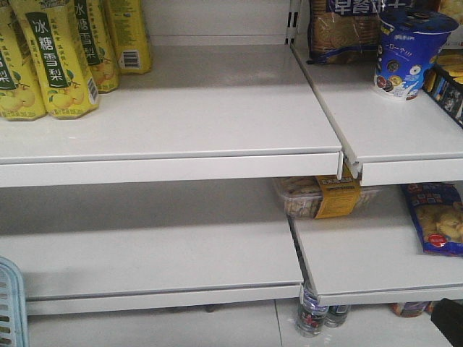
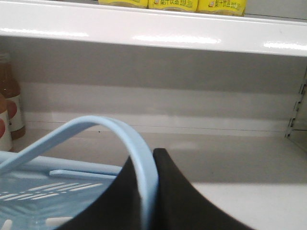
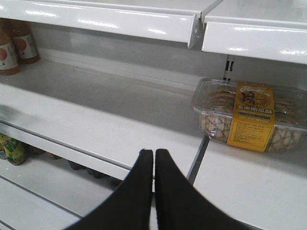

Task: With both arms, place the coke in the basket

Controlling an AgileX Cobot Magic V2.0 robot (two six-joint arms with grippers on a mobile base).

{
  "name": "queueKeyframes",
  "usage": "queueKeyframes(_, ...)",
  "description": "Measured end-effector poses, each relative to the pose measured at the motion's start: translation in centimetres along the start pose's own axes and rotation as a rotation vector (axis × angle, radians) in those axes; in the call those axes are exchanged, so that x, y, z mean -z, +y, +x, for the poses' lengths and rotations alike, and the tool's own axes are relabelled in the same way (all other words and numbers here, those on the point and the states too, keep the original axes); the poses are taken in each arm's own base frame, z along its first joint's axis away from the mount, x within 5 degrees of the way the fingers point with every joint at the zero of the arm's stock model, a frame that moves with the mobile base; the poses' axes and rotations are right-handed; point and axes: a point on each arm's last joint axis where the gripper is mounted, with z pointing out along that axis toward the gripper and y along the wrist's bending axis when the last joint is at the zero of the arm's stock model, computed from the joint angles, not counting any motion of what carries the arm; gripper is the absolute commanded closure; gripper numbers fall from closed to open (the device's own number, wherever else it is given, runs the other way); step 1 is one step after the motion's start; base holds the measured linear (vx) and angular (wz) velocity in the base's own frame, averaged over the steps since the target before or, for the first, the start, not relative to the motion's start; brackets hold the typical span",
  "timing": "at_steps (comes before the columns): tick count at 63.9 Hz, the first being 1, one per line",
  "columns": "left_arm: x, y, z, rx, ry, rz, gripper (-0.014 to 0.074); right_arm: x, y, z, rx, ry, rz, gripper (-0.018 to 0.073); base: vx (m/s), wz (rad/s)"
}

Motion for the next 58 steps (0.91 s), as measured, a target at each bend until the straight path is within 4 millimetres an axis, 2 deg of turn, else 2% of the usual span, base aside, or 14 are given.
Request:
queueKeyframes(52,0.00,0.01,0.00,0.009,0.001,-0.001,0.0603,0.00,0.00,0.00,0.000,0.000,0.000,0.0564,0.00,0.00)
queueKeyframes(58,0.00,0.01,0.00,0.009,0.001,-0.001,0.0603,-0.24,-0.08,0.47,-0.004,0.010,0.003,0.0564,0.00,0.00)
